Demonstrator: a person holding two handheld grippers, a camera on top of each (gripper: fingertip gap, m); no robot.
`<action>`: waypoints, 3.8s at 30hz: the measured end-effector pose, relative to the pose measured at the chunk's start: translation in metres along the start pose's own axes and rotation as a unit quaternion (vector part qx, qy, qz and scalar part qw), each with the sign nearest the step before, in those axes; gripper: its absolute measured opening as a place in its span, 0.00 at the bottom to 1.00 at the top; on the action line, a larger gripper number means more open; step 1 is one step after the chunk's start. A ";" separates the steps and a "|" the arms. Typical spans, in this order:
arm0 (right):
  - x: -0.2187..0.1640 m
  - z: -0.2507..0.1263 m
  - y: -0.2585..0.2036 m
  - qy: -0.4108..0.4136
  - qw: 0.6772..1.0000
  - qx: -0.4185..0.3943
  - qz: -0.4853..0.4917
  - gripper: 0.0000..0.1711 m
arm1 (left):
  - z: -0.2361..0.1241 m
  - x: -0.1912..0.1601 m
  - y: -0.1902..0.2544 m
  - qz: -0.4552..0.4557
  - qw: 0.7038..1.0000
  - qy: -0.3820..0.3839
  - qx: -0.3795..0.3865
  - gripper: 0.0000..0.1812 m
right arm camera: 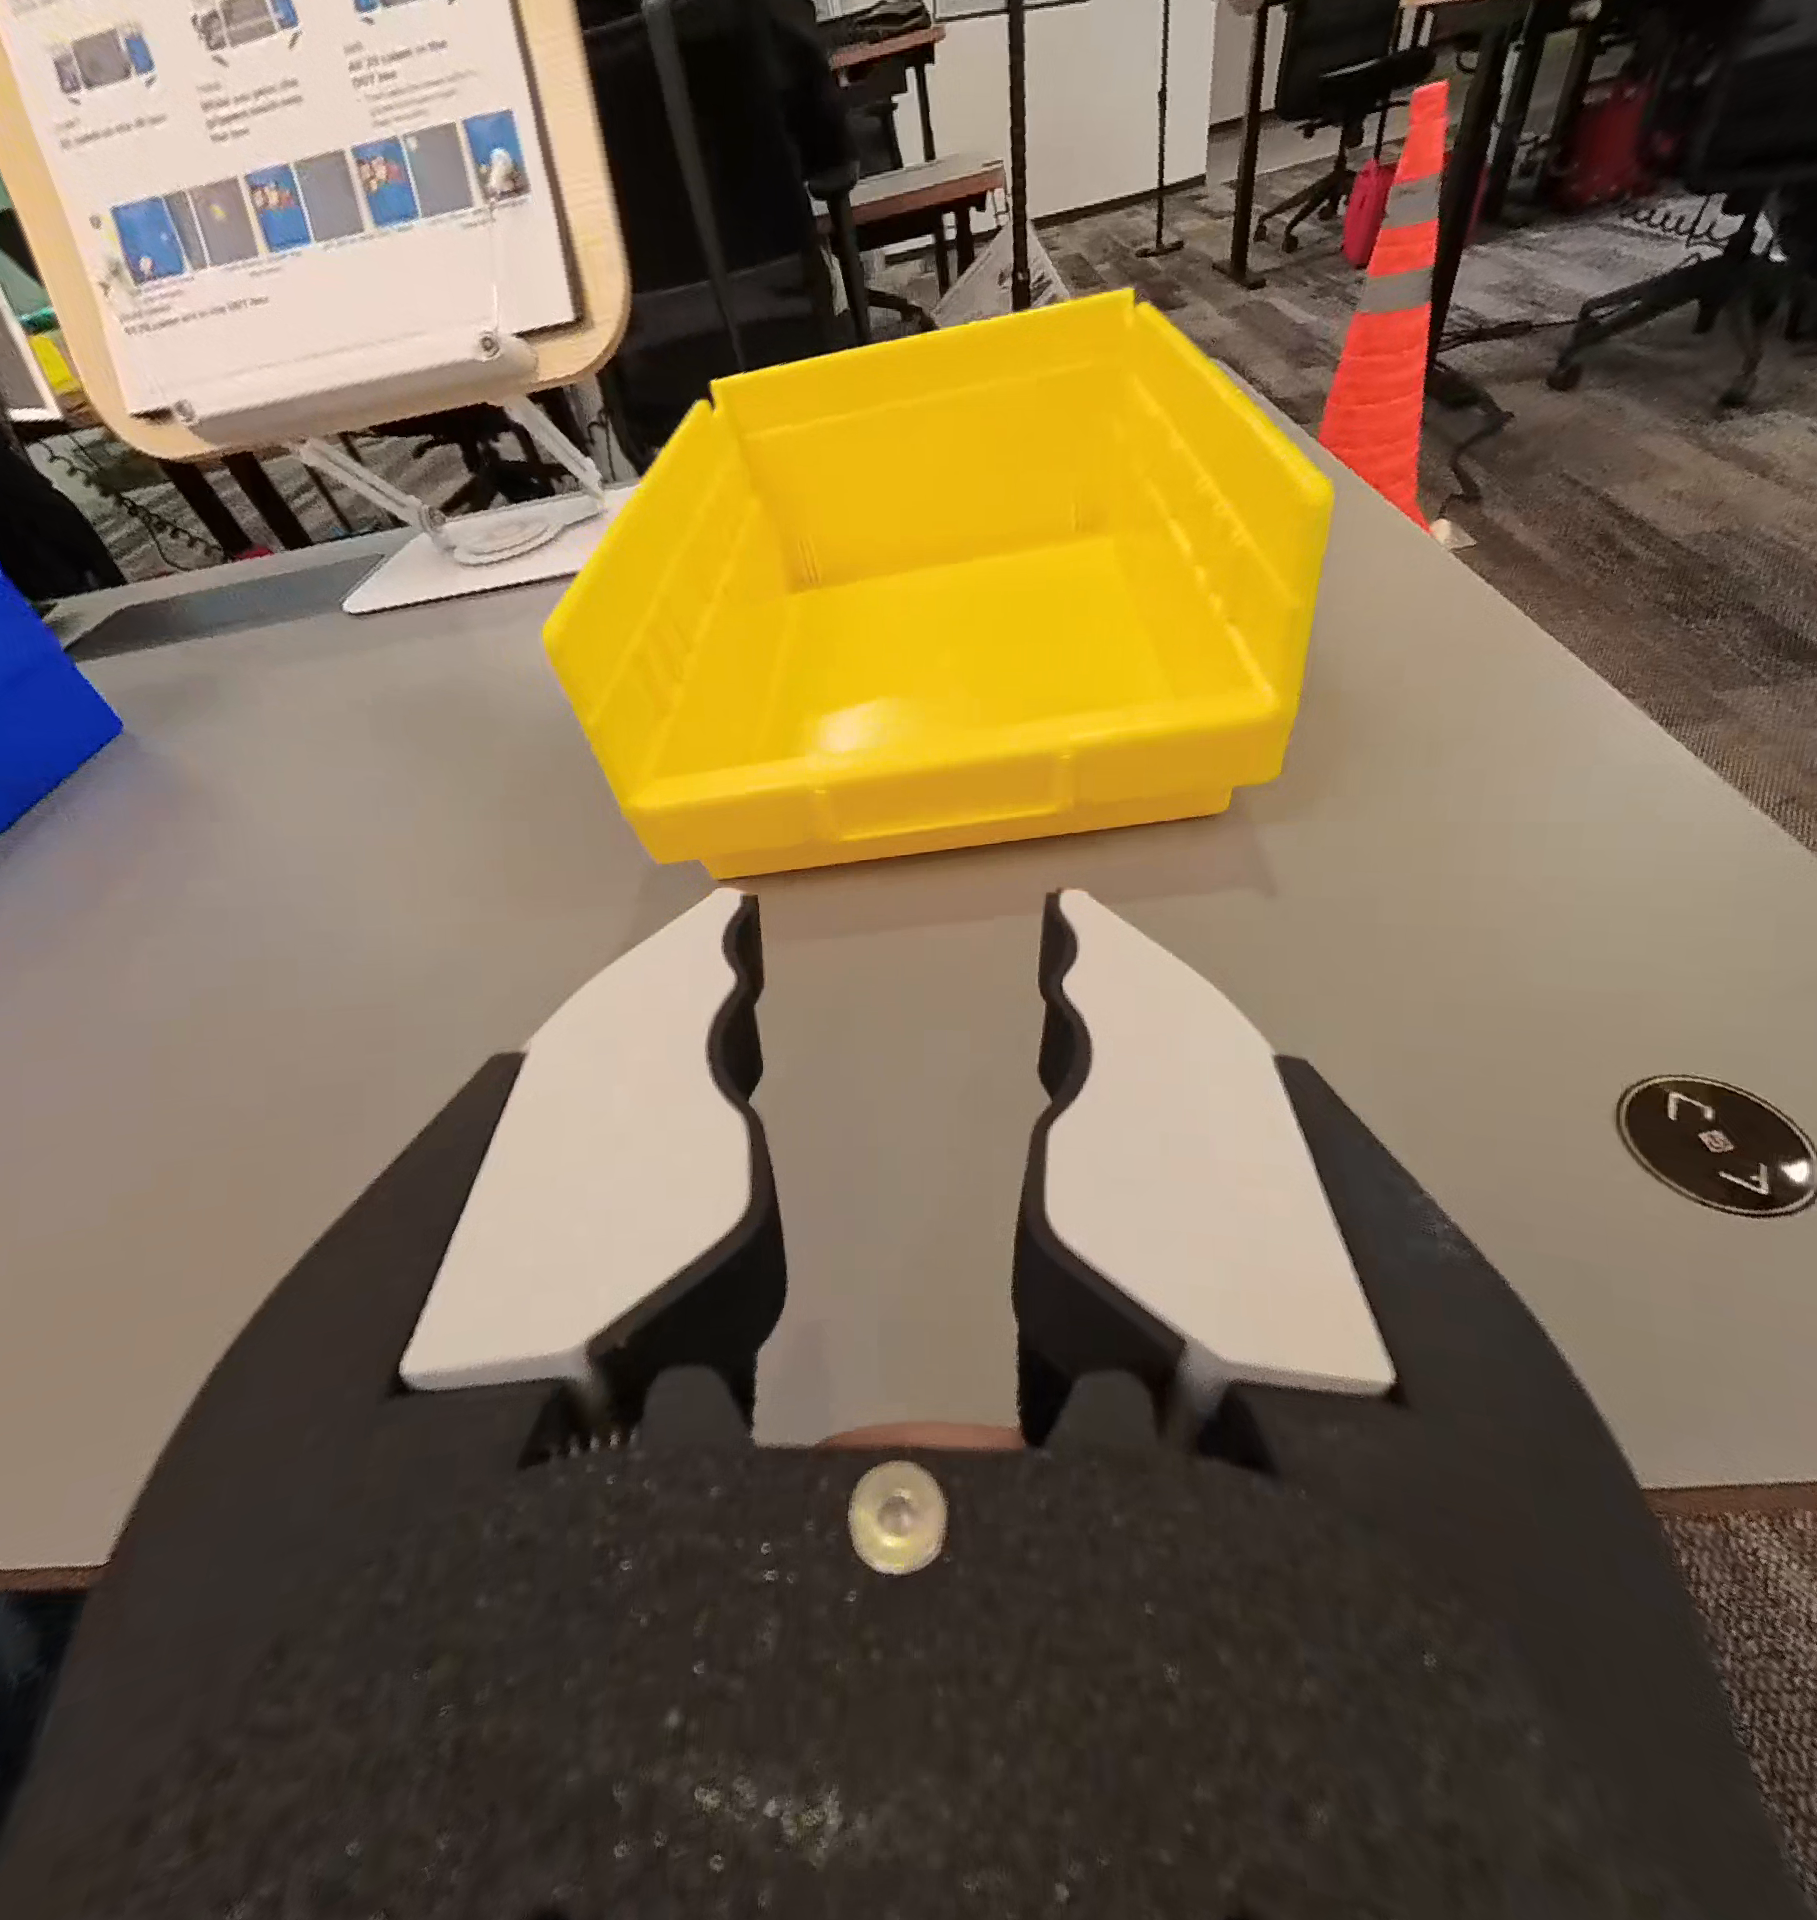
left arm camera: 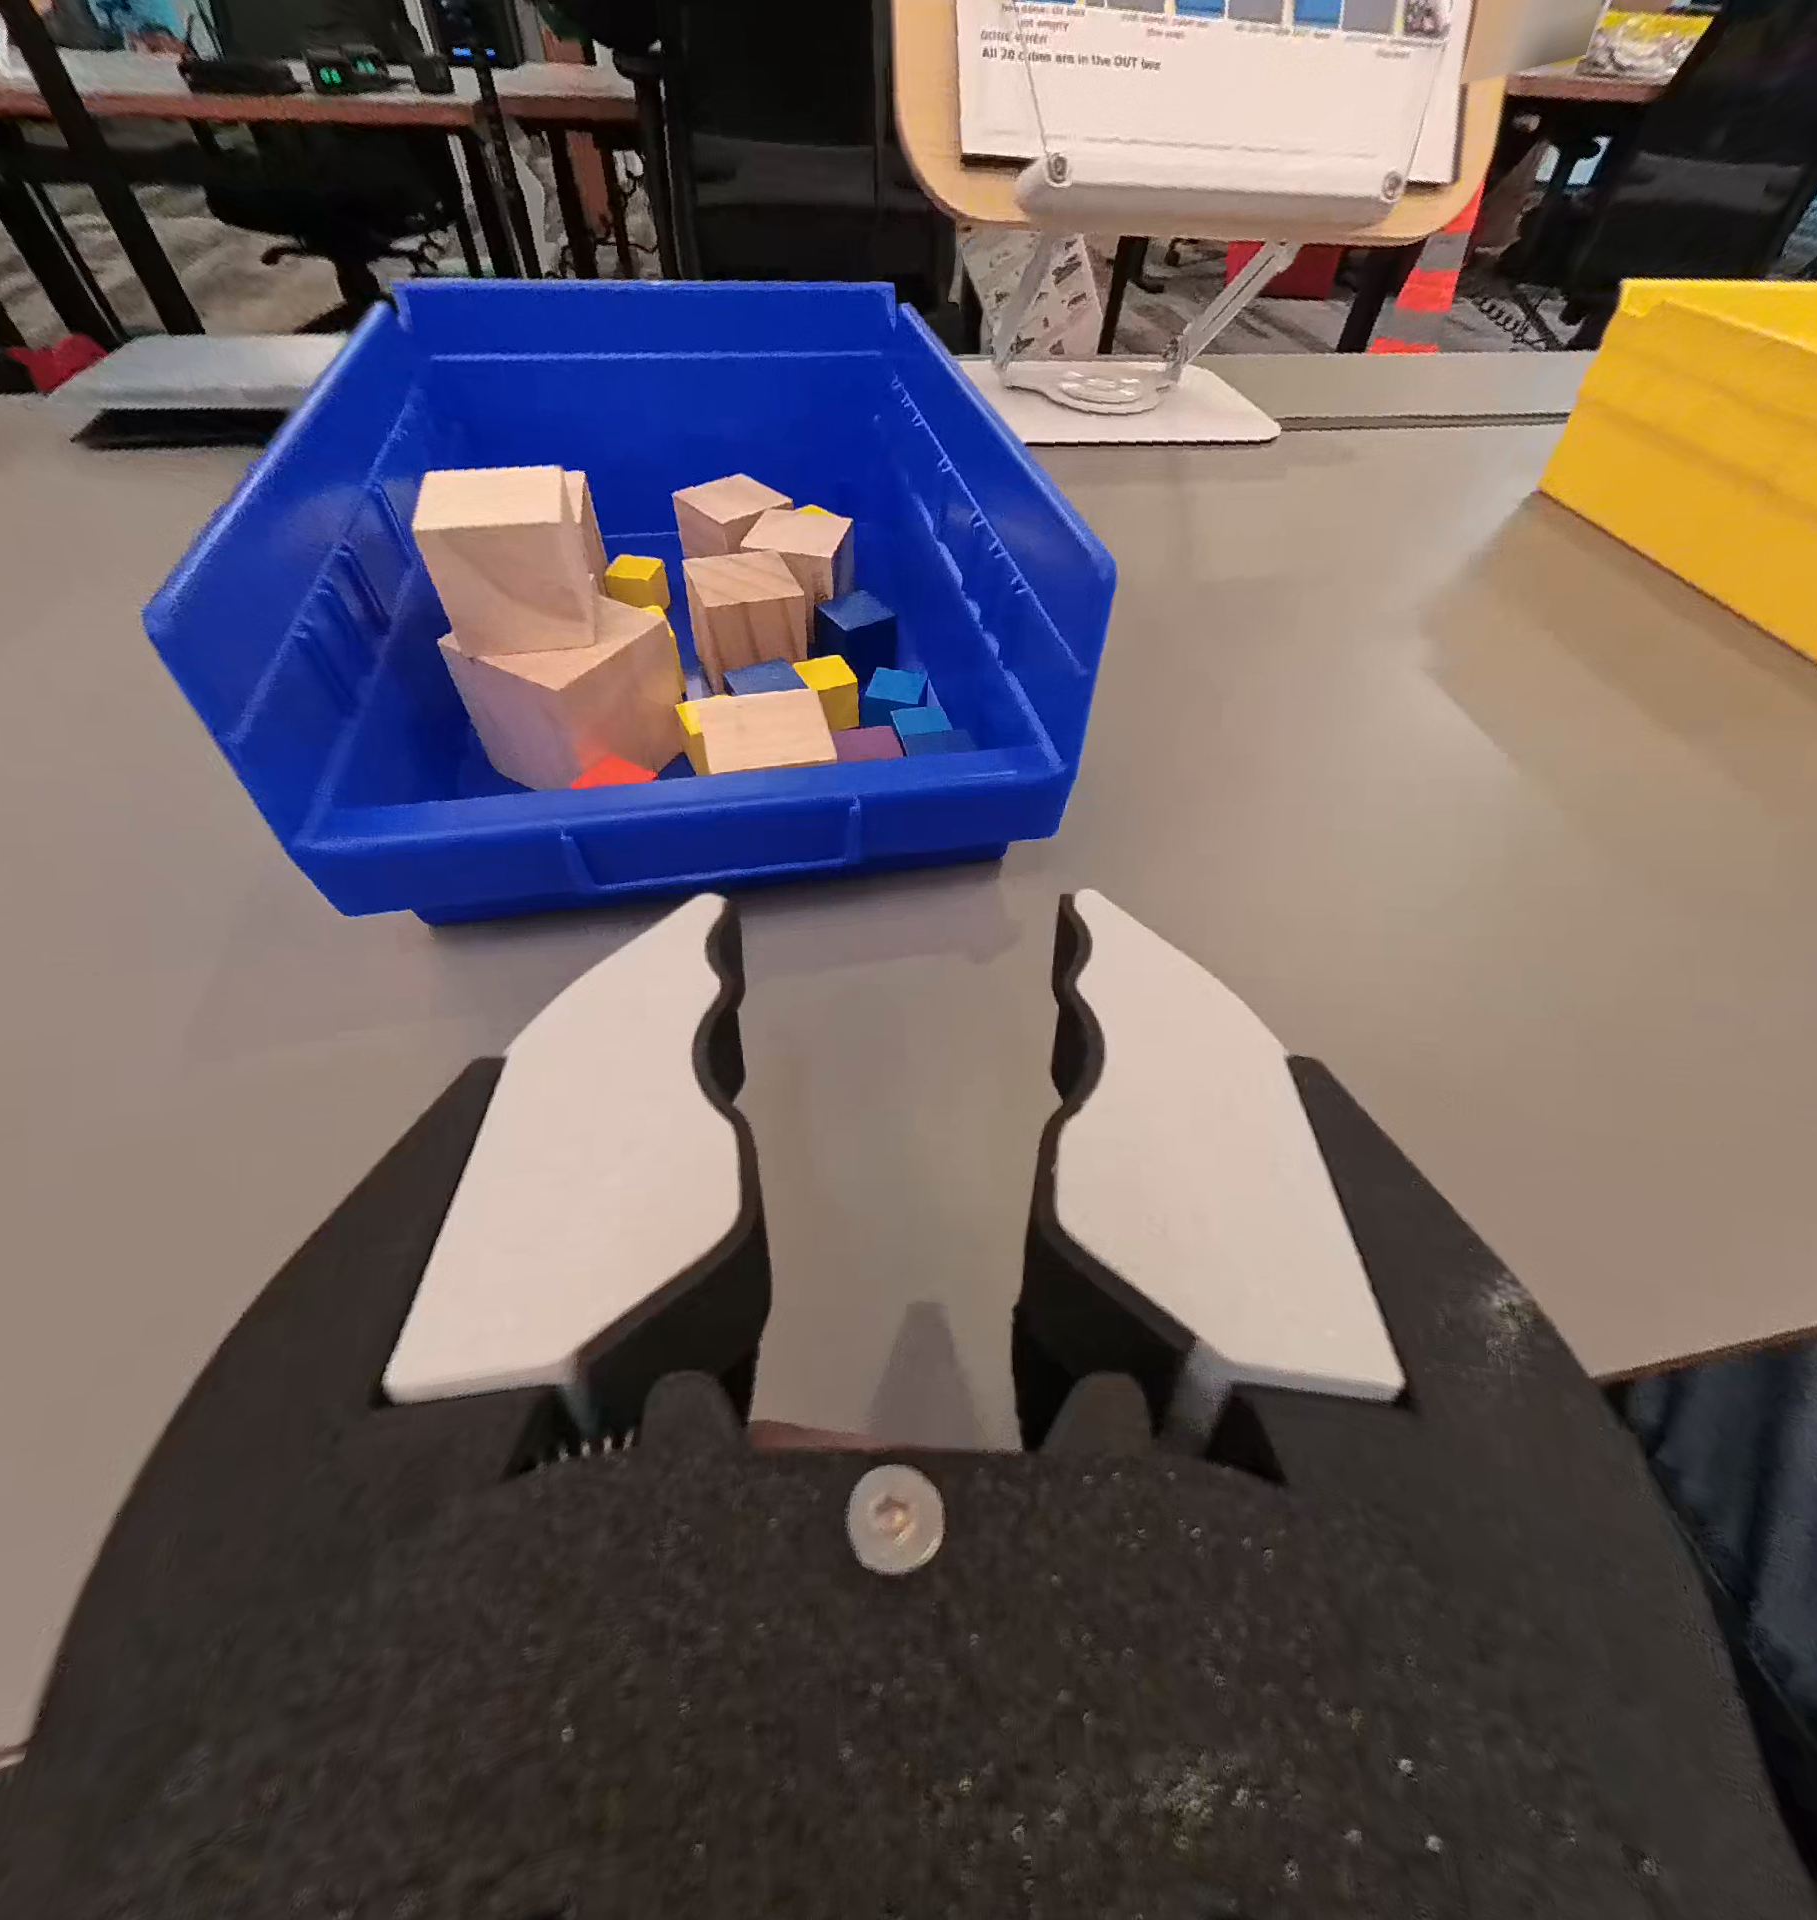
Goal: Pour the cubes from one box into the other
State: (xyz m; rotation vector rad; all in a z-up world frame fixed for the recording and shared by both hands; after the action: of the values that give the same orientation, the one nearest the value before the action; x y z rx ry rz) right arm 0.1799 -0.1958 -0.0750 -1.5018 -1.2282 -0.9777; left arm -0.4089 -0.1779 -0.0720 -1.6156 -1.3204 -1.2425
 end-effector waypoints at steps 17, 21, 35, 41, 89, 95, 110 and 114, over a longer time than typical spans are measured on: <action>0.000 0.008 -0.029 -0.018 0.997 0.048 -0.061 0.29 | -0.008 -0.001 -0.040 -0.026 0.999 -0.022 0.034 0.31; 0.029 0.026 -0.063 -0.025 0.988 0.093 -0.121 0.30 | 0.008 0.012 -0.079 -0.025 0.996 -0.047 0.068 0.34; 0.156 0.259 -0.341 -0.120 0.847 0.409 -0.317 0.32 | 0.085 0.024 -0.163 -0.066 0.993 -0.084 0.047 0.21; 0.121 0.357 -0.482 -0.273 0.736 0.453 -0.423 0.31 | 0.089 0.021 -0.153 -0.035 0.995 -0.087 0.042 0.02; 0.360 0.344 0.093 -0.440 0.818 0.087 -0.361 0.02 | 0.396 0.243 0.320 0.221 0.927 -0.071 -0.296 0.01; 0.341 0.349 0.118 -0.348 0.861 0.071 -0.365 0.02 | 0.422 0.230 0.334 0.266 0.927 0.006 -0.264 0.01; 0.295 0.320 0.125 -0.105 0.911 -0.009 -0.398 0.02 | 0.439 0.184 0.346 0.350 0.907 0.181 -0.146 0.01; 0.271 0.296 0.123 -0.020 0.914 -0.043 -0.403 0.02 | 0.434 0.167 0.348 0.365 0.895 0.229 -0.110 0.01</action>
State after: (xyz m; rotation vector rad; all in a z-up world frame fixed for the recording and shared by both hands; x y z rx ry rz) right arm 0.3567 0.1485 0.0884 -1.0605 -1.9162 -1.5447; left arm 0.0368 0.1908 -0.0227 -1.6023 -0.2275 -1.1934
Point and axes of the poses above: each gripper's, where its closed fingertips meet, z out along the fingers, x out of its top, y = z × x across the jaws, the point moved 10 cm from there along -z, back along the fingers, and after that the axes turned 2 degrees about -x, right-handed, at the moved point
